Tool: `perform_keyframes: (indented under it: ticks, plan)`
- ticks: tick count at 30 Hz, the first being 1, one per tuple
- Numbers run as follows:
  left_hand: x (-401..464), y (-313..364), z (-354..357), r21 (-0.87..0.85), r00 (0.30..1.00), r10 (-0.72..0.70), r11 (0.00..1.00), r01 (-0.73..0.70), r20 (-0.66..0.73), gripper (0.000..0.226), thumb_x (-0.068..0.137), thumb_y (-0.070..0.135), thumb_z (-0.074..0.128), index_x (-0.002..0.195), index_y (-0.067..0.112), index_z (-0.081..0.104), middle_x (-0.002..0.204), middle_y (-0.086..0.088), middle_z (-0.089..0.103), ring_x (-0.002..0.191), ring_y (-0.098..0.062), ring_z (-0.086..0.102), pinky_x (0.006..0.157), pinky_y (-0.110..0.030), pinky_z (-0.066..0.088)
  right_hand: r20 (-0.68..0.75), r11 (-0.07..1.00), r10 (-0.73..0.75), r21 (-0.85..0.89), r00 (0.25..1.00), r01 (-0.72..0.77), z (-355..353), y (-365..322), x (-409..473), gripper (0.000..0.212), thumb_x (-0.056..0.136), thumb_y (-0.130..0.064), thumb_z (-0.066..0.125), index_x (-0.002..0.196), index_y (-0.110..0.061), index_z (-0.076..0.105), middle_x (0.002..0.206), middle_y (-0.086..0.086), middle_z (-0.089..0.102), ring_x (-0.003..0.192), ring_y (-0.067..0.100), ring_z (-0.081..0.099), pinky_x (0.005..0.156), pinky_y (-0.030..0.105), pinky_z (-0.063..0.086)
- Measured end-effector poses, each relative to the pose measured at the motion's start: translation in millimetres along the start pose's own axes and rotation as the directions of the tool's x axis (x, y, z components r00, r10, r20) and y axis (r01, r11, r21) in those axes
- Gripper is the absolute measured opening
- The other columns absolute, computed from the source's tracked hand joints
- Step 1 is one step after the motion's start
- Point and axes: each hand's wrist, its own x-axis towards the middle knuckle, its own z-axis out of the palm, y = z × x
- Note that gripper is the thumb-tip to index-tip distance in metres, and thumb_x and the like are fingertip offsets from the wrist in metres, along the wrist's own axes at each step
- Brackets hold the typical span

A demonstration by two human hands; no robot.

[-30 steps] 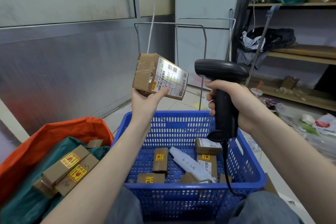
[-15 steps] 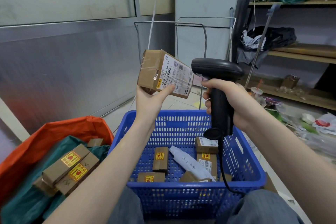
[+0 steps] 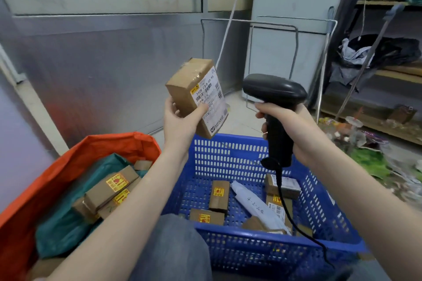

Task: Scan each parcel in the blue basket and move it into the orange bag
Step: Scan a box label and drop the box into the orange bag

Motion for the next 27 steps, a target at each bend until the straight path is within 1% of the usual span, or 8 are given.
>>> perform_keyframes:
  ticks: [6, 9, 13, 16, 18, 21, 24, 27]
  plan:
    - [23.2, -4.2, -84.2, 0.074, 0.989, 0.001, 0.997, 0.010, -0.148, 0.052, 0.083, 0.013, 0.072, 0.129, 0.016, 0.049, 0.111, 0.006, 0.064, 0.089, 0.002, 0.060, 0.062, -0.007, 0.050, 0.160, 0.997, 0.059, -0.059, 0.985, -0.050, 75.0, 31.0, 25.7, 0.017, 0.086, -0.024, 0.069, 0.096, -0.013, 0.062, 0.081, 0.003, 0.064, 0.058, 0.015, 0.060, 0.068, 0.034, 0.055]
    - [30.9, -11.2, -136.3, 0.134, 0.970, -0.004, 0.990, 0.038, -0.243, 0.047, 0.084, 0.019, 0.071, 0.123, 0.022, 0.046, 0.105, 0.013, 0.061, 0.088, 0.004, 0.058, 0.062, -0.007, 0.049, 0.237, 0.994, 0.081, -0.084, 0.968, -0.063, 126.2, 49.1, 33.9, 0.019, 0.087, -0.027, 0.068, 0.097, -0.012, 0.063, 0.074, 0.001, 0.063, 0.053, 0.010, 0.061, 0.064, 0.025, 0.055]
    - [36.1, -26.2, -207.6, 0.207, 0.927, -0.033, 0.971, 0.118, -0.374, 0.050, 0.081, 0.024, 0.074, 0.120, 0.025, 0.042, 0.113, 0.007, 0.060, 0.096, -0.002, 0.061, 0.074, -0.019, 0.052, 0.351, 0.993, 0.072, -0.117, 0.934, -0.033, 198.5, 75.9, 38.4, 0.013, 0.088, -0.026, 0.067, 0.097, -0.017, 0.064, 0.078, 0.003, 0.065, 0.055, 0.010, 0.063, 0.063, 0.024, 0.052]
    - [29.5, -39.9, -255.6, 0.262, 0.903, -0.061, 0.947, 0.187, -0.426, 0.049, 0.081, 0.026, 0.074, 0.119, 0.024, 0.043, 0.102, 0.014, 0.058, 0.086, 0.006, 0.057, 0.061, -0.009, 0.045, 0.446, 0.985, 0.111, -0.167, 0.888, -0.039, 247.0, 101.0, 35.9, 0.021, 0.087, -0.029, 0.067, 0.105, -0.018, 0.064, 0.081, 0.001, 0.067, 0.060, 0.006, 0.064, 0.062, 0.018, 0.052]
    - [20.5, -53.5, -284.0, 0.293, 0.891, -0.094, 0.925, 0.243, -0.444, 0.049, 0.081, 0.028, 0.073, 0.120, 0.024, 0.043, 0.099, 0.018, 0.053, 0.087, 0.006, 0.055, 0.063, -0.013, 0.044, 0.515, 0.981, 0.140, -0.188, 0.846, -0.048, 275.4, 117.8, 30.5, 0.023, 0.088, -0.029, 0.067, 0.108, -0.017, 0.063, 0.082, -0.001, 0.067, 0.059, -0.001, 0.064, 0.057, 0.010, 0.050]
    - [3.5, -80.1, -321.6, 0.323, 0.850, -0.140, 0.883, 0.339, -0.508, 0.048, 0.080, 0.031, 0.074, 0.115, 0.023, 0.043, 0.103, 0.012, 0.055, 0.090, 0.000, 0.056, 0.068, -0.020, 0.044, 0.597, 0.978, 0.160, -0.203, 0.786, -0.045, 312.3, 143.3, 19.7, 0.025, 0.088, -0.028, 0.068, 0.112, -0.025, 0.062, 0.086, -0.005, 0.068, 0.066, 0.000, 0.064, 0.059, 0.008, 0.049]
    - [-11.6, -106.8, -348.1, 0.308, 0.788, -0.198, 0.844, 0.440, -0.583, 0.051, 0.076, 0.036, 0.075, 0.111, 0.022, 0.041, 0.114, 0.001, 0.056, 0.100, -0.014, 0.058, 0.080, -0.030, 0.048, 0.640, 0.967, 0.200, -0.250, 0.742, -0.045, 340.5, 169.2, 10.4, 0.027, 0.087, -0.025, 0.069, 0.114, -0.024, 0.062, 0.083, -0.009, 0.065, 0.060, 0.003, 0.064, 0.059, 0.011, 0.049]
    - [-23.6, -131.5, -360.7, 0.294, 0.769, -0.262, 0.814, 0.501, -0.583, 0.056, 0.078, 0.041, 0.074, 0.119, 0.021, 0.042, 0.124, -0.001, 0.051, 0.110, -0.015, 0.053, 0.086, -0.029, 0.045, 0.666, 0.961, 0.227, -0.270, 0.711, -0.053, 358.1, 190.0, 4.7, 0.025, 0.087, -0.021, 0.069, 0.111, -0.023, 0.062, 0.081, -0.011, 0.065, 0.056, 0.000, 0.063, 0.056, 0.010, 0.048]
